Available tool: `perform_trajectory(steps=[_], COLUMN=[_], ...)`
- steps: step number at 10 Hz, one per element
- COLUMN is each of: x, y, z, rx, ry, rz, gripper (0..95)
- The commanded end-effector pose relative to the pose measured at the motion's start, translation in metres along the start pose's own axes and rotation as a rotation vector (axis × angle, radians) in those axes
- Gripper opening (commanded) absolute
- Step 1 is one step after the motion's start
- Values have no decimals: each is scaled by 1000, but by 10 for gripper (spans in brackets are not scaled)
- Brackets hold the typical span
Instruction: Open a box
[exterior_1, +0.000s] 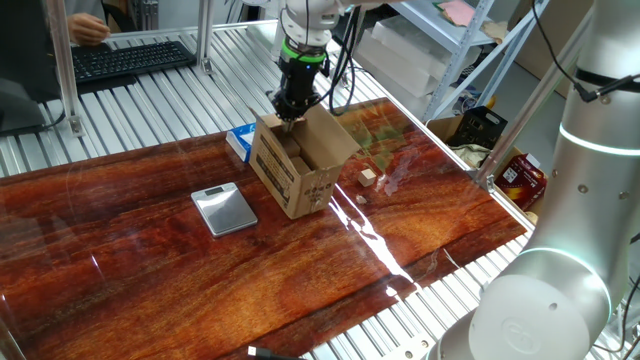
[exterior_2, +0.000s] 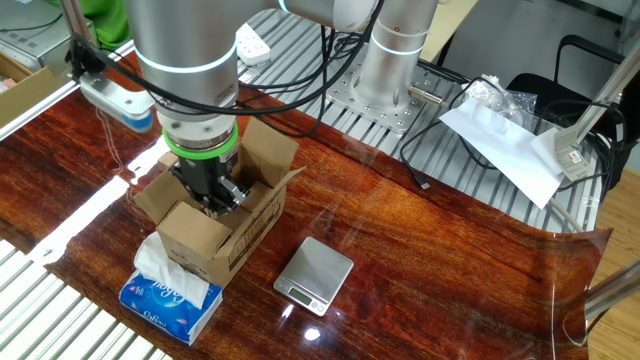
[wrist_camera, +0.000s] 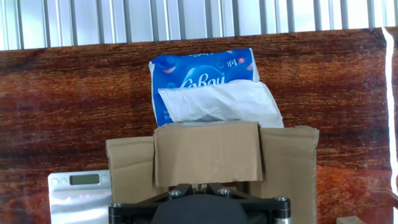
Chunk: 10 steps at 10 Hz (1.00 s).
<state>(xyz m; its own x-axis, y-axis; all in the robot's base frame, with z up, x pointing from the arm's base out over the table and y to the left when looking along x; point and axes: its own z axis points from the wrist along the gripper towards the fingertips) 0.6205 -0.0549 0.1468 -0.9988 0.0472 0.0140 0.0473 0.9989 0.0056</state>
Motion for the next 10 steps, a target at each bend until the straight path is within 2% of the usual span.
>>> perform_trajectory(steps=[1, 10], x=[-3, -23], y=[-2, 4], z=[-2, -18], rx=[1, 14], ry=[0, 9], rz=[-3, -6], gripper=[0, 0])
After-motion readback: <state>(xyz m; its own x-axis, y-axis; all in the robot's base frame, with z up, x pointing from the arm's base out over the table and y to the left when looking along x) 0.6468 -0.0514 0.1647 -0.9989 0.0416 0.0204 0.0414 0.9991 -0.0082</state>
